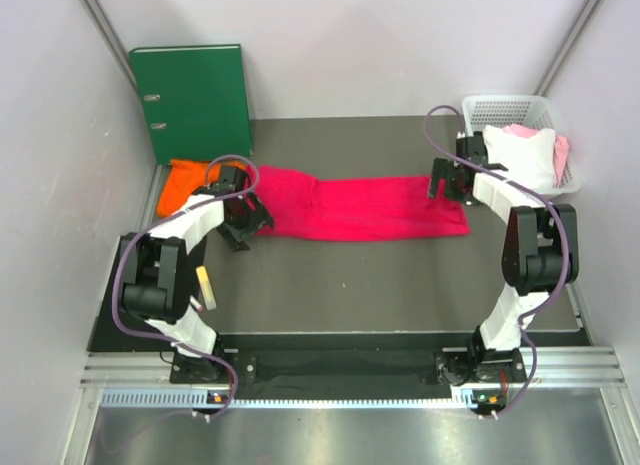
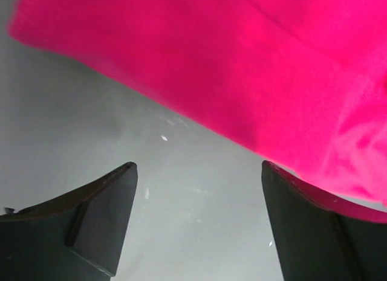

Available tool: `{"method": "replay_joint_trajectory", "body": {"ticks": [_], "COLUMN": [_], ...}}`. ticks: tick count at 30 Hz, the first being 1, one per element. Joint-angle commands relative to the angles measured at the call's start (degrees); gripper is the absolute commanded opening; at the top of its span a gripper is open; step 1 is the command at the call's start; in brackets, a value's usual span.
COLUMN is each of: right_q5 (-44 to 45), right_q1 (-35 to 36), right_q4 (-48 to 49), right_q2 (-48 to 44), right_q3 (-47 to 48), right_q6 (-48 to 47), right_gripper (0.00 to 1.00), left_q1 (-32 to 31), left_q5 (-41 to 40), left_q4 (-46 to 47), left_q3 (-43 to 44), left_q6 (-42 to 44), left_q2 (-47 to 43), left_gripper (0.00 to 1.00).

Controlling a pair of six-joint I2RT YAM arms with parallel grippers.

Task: Fold and stack the t-shirts
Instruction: Fold the other side of the tshirt into a rectangle, then rotate the tshirt 90 degrees

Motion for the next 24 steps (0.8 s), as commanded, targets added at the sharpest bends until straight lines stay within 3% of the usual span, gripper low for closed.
{"method": "replay_joint_trajectory", "body": {"ticks": [1,4,5,6,9,10,11,12,13,24], "right_q5": [2.4,2.2,1.9,1.5,-0.5,-0.9,-0.7,-0.6,-0.2,0.2], "right_q1": [1.7,1.8,1.9,1.9,1.9,1.9,1.9,1.9,1.9,1.8], "right_q4": [5.9,8.1,8.4,8.7,9.0,9.2,9.3,9.4,9.2,4.4], "right_q2": [1.6,2.2,2.3,2.4,2.0,1.7,1.3,0.3,-0.3,-7.0], "right_q3": [-1.2,-2.6,-2.8,-3.4,-4.4,-4.9,-5.3,-6.3,-6.7,-14.2], "right_q6": [0.6,1.6,2.1,2.5,3.0,3.1,3.5,4.4,4.5,7.2], "right_gripper": [1.00,0.95,0.93,0.90,0.73,0.39,0.19,0.05,0.00,0.00], "left_q1": [0.4,0.4,0.4,0.4,0.4,0.4,0.4,0.4,0.4,0.4], "left_q5": [-1.3,-1.8,-1.7,-1.9,-2.1,-2.1,-3.9,-4.0,-4.1,-5.2], "left_q4": [2.4,1.6,1.6,1.4,-0.6,-0.8,-1.2,-1.3,-1.2,-3.1], "left_q3": [2.4,4.7,5.8,6.4,9.1,9.8,10.2,10.5,11.0,17.3], "left_q6": [-1.1,-0.8,-0.5,-0.2,0.5,0.7,0.9,1.0,1.1,3.1], "left_q2": [3.2,5.4,5.8,6.7,8.5,8.7,8.9,9.1,9.2,15.4], "left_gripper": [0.81,0.41,0.11,0.00,0.00,0.00,0.00,0.00,0.00,0.00]}}
